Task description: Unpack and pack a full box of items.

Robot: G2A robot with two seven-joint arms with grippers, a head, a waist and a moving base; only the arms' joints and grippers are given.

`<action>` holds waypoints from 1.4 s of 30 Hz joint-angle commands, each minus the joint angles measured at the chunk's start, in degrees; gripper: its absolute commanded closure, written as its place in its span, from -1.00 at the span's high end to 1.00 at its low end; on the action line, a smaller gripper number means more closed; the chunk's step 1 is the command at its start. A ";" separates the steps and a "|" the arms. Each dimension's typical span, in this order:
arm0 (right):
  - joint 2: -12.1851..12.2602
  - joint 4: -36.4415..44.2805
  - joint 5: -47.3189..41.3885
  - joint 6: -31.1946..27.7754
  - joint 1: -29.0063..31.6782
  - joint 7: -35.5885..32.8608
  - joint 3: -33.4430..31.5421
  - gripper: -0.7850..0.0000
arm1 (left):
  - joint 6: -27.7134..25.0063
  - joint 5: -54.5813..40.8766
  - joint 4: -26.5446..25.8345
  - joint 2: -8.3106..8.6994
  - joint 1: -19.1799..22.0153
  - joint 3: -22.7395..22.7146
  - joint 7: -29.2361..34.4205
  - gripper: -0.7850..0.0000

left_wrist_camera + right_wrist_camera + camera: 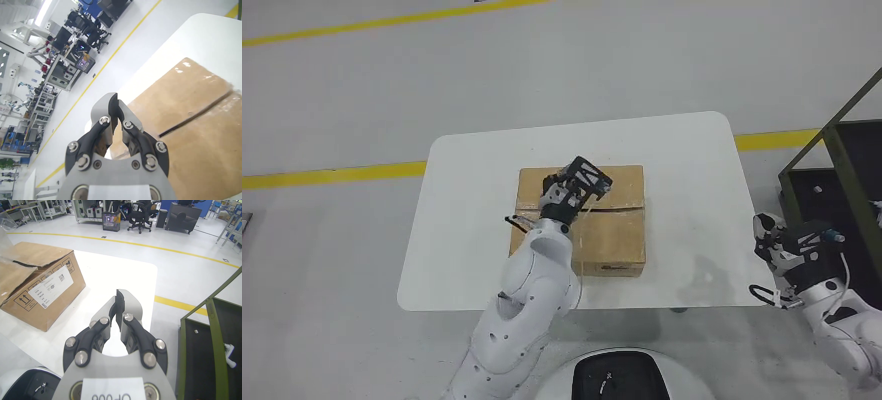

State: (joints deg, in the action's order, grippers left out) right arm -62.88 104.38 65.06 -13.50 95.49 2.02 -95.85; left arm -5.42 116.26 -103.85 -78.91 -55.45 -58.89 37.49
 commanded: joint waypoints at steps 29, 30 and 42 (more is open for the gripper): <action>-0.50 -0.04 2.06 -1.36 -3.28 -3.27 2.02 -1.00 | 3.95 -0.71 0.23 2.78 -2.10 -32.13 -5.20 -1.00; -0.52 -0.11 2.11 -1.33 -3.37 -3.43 2.13 -1.00 | 4.15 -0.99 0.51 2.77 -2.22 -32.31 -5.14 -1.00; -0.69 -0.27 2.87 -1.62 -4.24 -4.51 2.82 -1.00 | 6.65 -1.36 3.85 2.94 -3.10 -35.38 -4.33 1.00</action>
State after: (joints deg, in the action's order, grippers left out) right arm -63.56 104.14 67.90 -15.04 91.31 -2.48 -93.05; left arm 1.02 114.71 -100.15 -76.01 -58.54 -93.94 33.03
